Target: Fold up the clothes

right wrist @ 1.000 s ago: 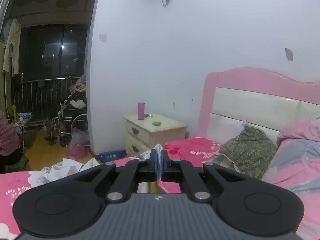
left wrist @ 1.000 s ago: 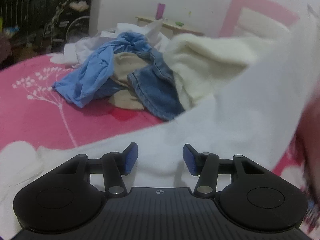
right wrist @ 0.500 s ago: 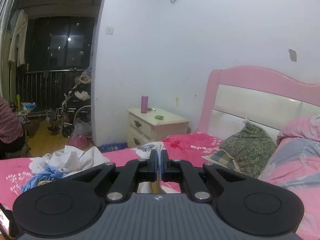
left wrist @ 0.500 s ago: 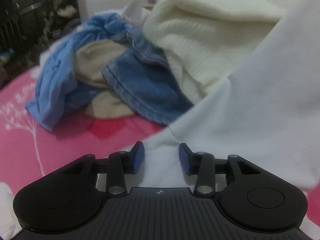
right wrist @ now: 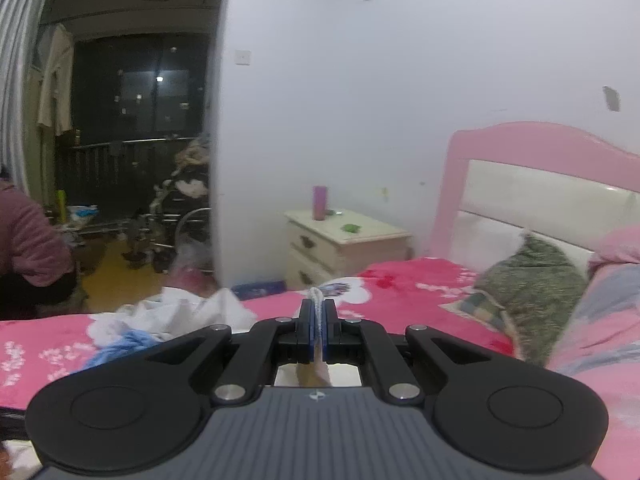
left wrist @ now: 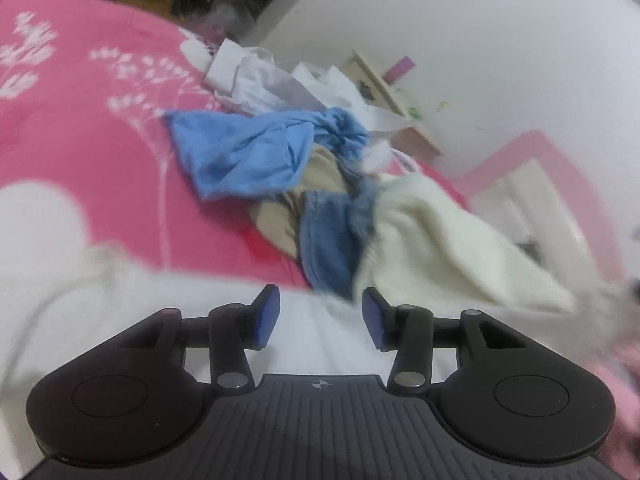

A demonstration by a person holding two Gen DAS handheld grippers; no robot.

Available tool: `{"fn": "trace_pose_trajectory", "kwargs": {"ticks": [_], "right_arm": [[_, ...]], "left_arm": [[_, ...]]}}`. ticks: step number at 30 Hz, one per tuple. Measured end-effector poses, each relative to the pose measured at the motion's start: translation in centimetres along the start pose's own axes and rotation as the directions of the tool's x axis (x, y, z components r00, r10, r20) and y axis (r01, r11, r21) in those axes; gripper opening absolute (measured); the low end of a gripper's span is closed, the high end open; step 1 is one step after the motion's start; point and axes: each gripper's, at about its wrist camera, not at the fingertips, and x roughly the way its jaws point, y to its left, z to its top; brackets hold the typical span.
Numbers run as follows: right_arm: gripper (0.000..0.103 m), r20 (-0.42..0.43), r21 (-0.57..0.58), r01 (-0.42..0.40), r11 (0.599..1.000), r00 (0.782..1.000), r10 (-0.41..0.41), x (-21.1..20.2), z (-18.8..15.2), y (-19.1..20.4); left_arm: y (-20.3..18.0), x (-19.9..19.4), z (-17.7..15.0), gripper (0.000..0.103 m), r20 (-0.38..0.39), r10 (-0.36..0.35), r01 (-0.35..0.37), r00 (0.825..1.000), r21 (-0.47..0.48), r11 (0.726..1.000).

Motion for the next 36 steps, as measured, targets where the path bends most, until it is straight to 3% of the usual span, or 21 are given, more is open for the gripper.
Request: {"fn": "trace_pose_trajectory", "kwargs": {"ticks": [5, 7, 9, 11, 14, 16, 18, 20, 21, 22, 23, 25, 26, 28, 29, 31, 32, 33, 34, 36], "right_arm": [[0.004, -0.014, -0.014, -0.127, 0.992, 0.992, 0.127, -0.1, 0.1, 4.3], [0.003, -0.018, -0.031, -0.213, 0.977, 0.977, 0.212, -0.6, -0.1, 6.8], [0.003, -0.02, -0.051, -0.315, 0.948, 0.949, 0.314, -1.5, -0.3, 9.4], [0.003, -0.025, -0.088, -0.452, 0.887, 0.892, 0.452, -3.2, -0.6, 12.2], [0.003, -0.113, -0.226, -0.659, 0.717, 0.749, 0.653, -7.7, -2.6, 16.0], [0.003, -0.238, -0.34, -0.764, 0.548, 0.633, 0.736, -12.1, -5.2, 17.6], [0.003, -0.4, -0.438, -0.827, 0.354, 0.532, 0.746, -17.0, -8.7, 18.2], [0.004, -0.578, -0.523, -0.839, 0.152, 0.48, 0.661, -21.8, -14.0, 18.1], [0.004, -0.646, -0.551, -0.832, 0.063, 0.473, 0.599, -23.8, -16.8, 17.8], [0.008, -0.701, -0.557, -0.83, 0.0, 0.47, 0.536, -25.3, -19.7, 17.1], [0.011, -0.746, -0.541, -0.841, -0.029, 0.463, 0.478, -26.3, -22.1, 16.4], [0.015, -0.805, -0.494, -0.869, -0.018, 0.449, 0.386, -27.6, -25.8, 15.2], [0.015, -0.816, -0.462, -0.886, 0.039, 0.442, 0.371, -27.8, -26.5, 14.6], [0.021, -0.805, -0.379, -0.895, 0.236, 0.444, 0.393, -27.0, -26.3, 13.3], [0.024, -0.785, -0.324, -0.878, 0.352, 0.457, 0.419, -26.1, -25.8, 12.6], [0.031, -0.729, -0.145, -0.795, 0.589, 0.489, 0.48, -23.4, -24.7, 10.8], [0.031, -0.707, -0.032, -0.745, 0.667, 0.488, 0.511, -21.7, -24.5, 9.9], [0.031, -0.683, 0.1, -0.681, 0.726, 0.483, 0.548, -19.9, -24.5, 8.9], [0.032, -0.662, 0.215, -0.62, 0.755, 0.476, 0.579, -18.4, -24.7, 8.0], [0.032, -0.652, 0.345, -0.543, 0.766, 0.448, 0.611, -16.3, -25.7, 7.6]], "left_arm": [[2.6, -11.5, -5.0, 0.049, -0.05, -0.046, 0.044, 0.998, -0.05, 0.998], [4.0, -15.5, -7.4, 0.049, -0.027, -0.039, 0.037, 0.999, -0.077, 0.996], [5.2, -19.2, -9.7, 0.049, 0.003, -0.038, 0.038, 0.999, -0.11, 0.993], [5.8, -21.9, -11.5, 0.049, 0.021, -0.042, 0.044, 0.999, -0.129, 0.991], [6.0, -24.8, -13.6, 0.049, 0.02, -0.02, 0.022, 1.0, -0.095, 0.995], [5.9, -25.8, -14.8, 0.049, 0.007, -0.019, 0.019, 1.0, -0.062, 0.998], [6.1, -25.8, -15.9, 0.049, -0.042, -0.028, 0.026, 0.999, -0.047, 0.999], [6.3, -24.6, -16.8, 0.049, -0.116, -0.04, 0.037, 0.992, -0.033, 0.999], [6.1, -23.8, -17.3, 0.05, -0.156, -0.042, 0.04, 0.987, -0.015, 0.999], [5.9, -23.0, -17.7, 0.05, -0.192, -0.042, 0.044, 0.981, 0.006, 0.999], [5.7, -22.1, -18.1, 0.05, -0.227, -0.041, 0.048, 0.973, 0.027, 0.998], [4.8, -20.6, -18.8, 0.05, -0.28, -0.032, 0.059, 0.959, 0.09, 0.994], [4.2, -19.9, -19.1, 0.05, -0.303, -0.025, 0.066, 0.953, 0.127, 0.99], [3.1, -18.6, -19.8, 0.051, -0.334, -0.012, 0.081, 0.942, 0.193, 0.978], [2.8, -18.1, -20.3, 0.051, -0.35, -0.007, 0.088, 0.937, 0.217, 0.972], [2.2, -16.7, -21.0, 0.051, -0.372, -0.001, 0.093, 0.928, 0.229, 0.969], [2.0, -16.2, -21.4, 0.051, -0.383, 0.0, 0.092, 0.924, 0.221, 0.971], [2.0, -15.7, -21.7, 0.051, -0.391, 0.004, 0.084, 0.92, 0.208, 0.975], [2.0, -15.1, -22.0, 0.051, -0.397, 0.0, 0.083, 0.918, 0.192, 0.978], [1.9, -14.0, -22.6, 0.05, -0.408, 0.004, 0.076, 0.913, 0.18, 0.981]]}}
